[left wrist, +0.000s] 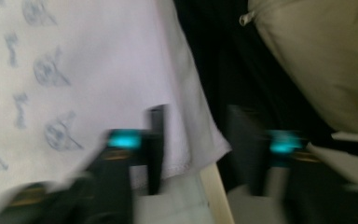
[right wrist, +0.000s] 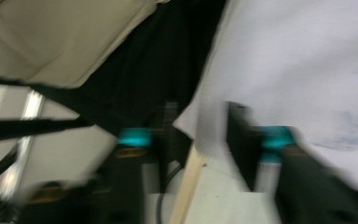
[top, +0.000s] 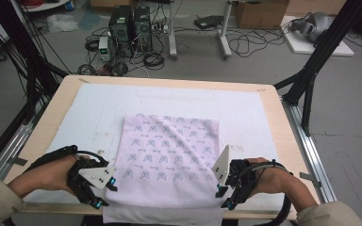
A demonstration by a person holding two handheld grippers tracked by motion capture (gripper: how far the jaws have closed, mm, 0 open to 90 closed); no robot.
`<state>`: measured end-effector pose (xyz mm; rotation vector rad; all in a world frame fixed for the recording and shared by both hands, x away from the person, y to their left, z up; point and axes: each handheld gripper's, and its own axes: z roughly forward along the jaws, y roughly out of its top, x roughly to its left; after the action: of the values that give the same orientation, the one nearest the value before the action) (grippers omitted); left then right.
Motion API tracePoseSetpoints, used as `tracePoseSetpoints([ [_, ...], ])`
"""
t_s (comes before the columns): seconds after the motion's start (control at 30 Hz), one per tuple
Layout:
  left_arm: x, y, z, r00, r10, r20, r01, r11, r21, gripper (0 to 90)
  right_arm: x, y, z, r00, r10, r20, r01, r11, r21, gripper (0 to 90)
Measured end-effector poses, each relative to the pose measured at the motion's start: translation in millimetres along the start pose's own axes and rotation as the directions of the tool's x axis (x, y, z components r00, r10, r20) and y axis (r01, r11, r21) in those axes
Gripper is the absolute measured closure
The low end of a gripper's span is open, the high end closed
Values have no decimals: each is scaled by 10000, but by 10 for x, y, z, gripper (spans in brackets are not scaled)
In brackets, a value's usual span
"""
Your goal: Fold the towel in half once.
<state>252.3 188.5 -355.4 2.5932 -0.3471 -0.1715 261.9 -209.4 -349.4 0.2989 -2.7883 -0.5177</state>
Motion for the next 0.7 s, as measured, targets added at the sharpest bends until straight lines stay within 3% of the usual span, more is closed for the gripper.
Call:
tracePoseSetpoints([
  [0.07, 66, -35, -44, 9973, -432, -601, 416, 9988, -267, 380, -53, -42, -58, 9975, 416, 579, -407, 9990, -164, 478],
  [0.13, 157, -66, -106, 9910, -795, -1078, 733, 9955, -603, 378, -133, -79, -125, 9891, 975, 1102, -922, 9944, -516, 471],
  [0.17, 215, -82, -141, 9865, -921, -1352, 846, 9946, -605, 378, -170, -97, -157, 9837, 1081, 1440, -985, 9925, -719, 468],
  [0.23, 332, -120, -191, 9740, -1364, -1806, 1240, 9892, -782, 386, -262, -137, -217, 9648, 1601, 2087, -1406, 9844, -1054, 442],
  [0.3, 466, -160, -237, 9539, -1835, -2376, 1655, 9817, -937, 382, -367, -185, -271, 9299, 2284, 2883, -1952, 9708, -1396, 431],
  [0.33, 538, -178, -263, 9404, -2137, -2644, 1942, 9760, -981, 377, -417, -212, -294, 9185, 2595, 2982, -2212, 9626, -1563, 432],
  [0.37, 605, -193, -288, 9248, -2380, -2968, 2166, 9708, -1036, 374, -470, -232, -316, 8995, 2770, 3380, -2320, 9581, -1679, 429],
  [0.4, 671, -208, -311, 9115, -2657, -3139, 2412, 9636, -1151, 369, -520, -246, -332, 8735, 3100, 3754, -2574, 9486, -1844, 426],
  [0.43, 738, -216, -341, 8999, -2822, -3324, 2571, 9591, -1181, 367, -571, -262, -349, 8573, 3337, 3921, -2757, 9407, -1976, 426],
  [0.47, 791, -220, -357, 8804, -3030, -3647, 2749, 9529, -1279, 367, -621, -273, -367, 8372, 3543, 4165, -2914, 9336, -2084, 425],
  [0.5, 847, -225, -378, 8671, -3175, -3838, 2927, 9483, -1231, 363, -671, -277, -385, 8069, 3800, 4523, -3122, 9243, -2195, 424],
  [0.57, 940, -226, -410, 8426, -3470, -4118, 3220, 9376, -1312, 359, -776, -286, -433, 7635, 4238, 4872, -3435, 9055, -2493, 427],
  [0.6, 981, -224, -427, 8349, -3587, -4174, 3349, 9330, -1319, 359, -822, -284, -457, 7390, 4384, 5116, -3532, 8987, -2600, 427],
  [0.63, 1014, -221, -444, 8335, -3610, -4183, 3390, 9319, -1288, 359, -871, -280, -475, 7255, 4514, 5196, -3615, 8923, -2704, 424],
  [0.67, 1062, -213, -461, 8264, -3720, -4228, 3503, 9274, -1312, 359, -906, -275, -488, 7190, 4593, 5217, -3673, 8883, -2758, 423],
  [0.7, 1107, -208, -471, 8197, -3804, -4282, 3632, 9233, -1249, 356, -959, -258, -504, 7050, 4678, 5331, -3803, 8838, -2725, 414],
])
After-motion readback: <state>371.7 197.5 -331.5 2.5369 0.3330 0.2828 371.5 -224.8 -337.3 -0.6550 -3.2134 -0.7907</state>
